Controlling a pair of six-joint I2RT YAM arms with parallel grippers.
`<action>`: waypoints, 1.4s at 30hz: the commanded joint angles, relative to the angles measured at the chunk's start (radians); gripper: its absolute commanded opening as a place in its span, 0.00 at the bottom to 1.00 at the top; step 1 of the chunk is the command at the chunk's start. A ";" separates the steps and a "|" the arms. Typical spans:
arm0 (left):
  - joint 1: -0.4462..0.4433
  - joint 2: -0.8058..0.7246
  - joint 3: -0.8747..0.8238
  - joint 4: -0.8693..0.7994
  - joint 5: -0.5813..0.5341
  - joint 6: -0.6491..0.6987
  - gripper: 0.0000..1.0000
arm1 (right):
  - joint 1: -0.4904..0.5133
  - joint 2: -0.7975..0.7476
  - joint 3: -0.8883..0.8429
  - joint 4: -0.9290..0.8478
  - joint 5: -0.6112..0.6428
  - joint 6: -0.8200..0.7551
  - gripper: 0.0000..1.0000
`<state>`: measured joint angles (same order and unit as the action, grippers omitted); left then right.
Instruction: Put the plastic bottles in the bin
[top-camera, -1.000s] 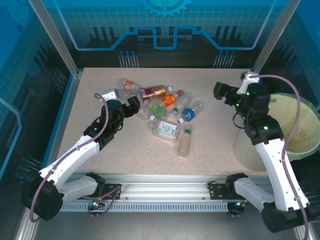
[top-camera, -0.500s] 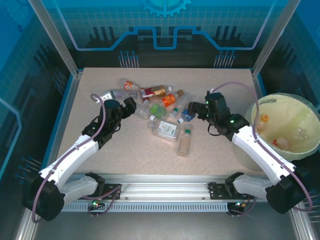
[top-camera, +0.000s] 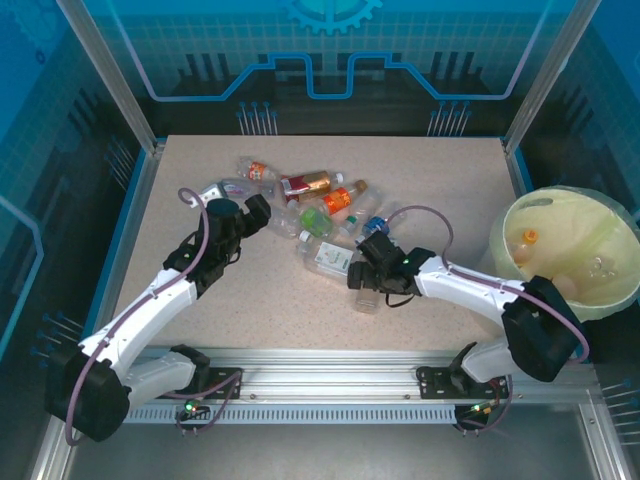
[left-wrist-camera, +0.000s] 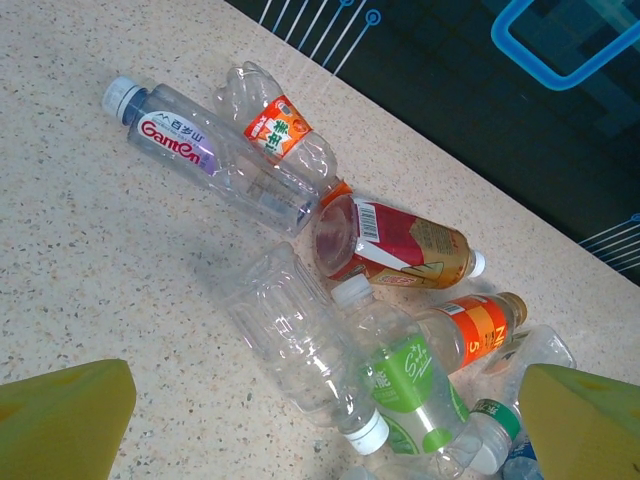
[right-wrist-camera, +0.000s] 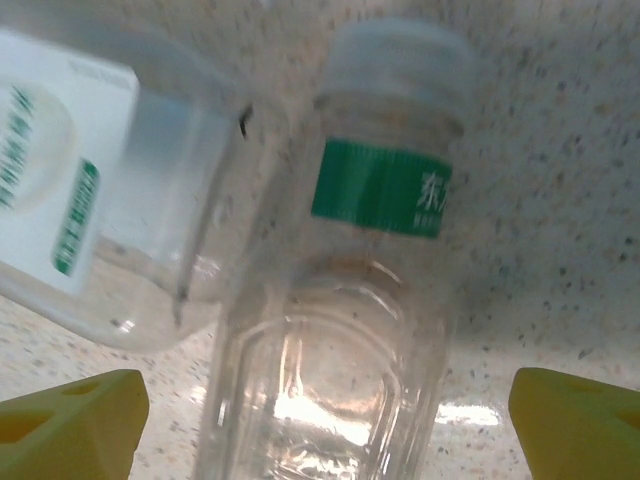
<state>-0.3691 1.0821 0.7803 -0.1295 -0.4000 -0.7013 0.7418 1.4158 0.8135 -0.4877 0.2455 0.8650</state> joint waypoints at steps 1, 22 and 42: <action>0.010 0.010 -0.007 -0.019 0.009 -0.009 0.99 | 0.019 0.017 0.031 -0.063 0.053 0.019 0.91; 0.021 0.034 0.010 -0.055 0.025 -0.012 0.99 | 0.019 0.101 0.017 -0.027 0.007 -0.224 0.77; 0.042 0.078 0.066 -0.120 0.135 0.012 0.99 | 0.036 -0.011 0.018 -0.096 0.107 -0.189 0.51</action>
<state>-0.3389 1.1576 0.8158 -0.2321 -0.2981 -0.7052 0.7628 1.4689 0.8082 -0.5430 0.3038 0.6716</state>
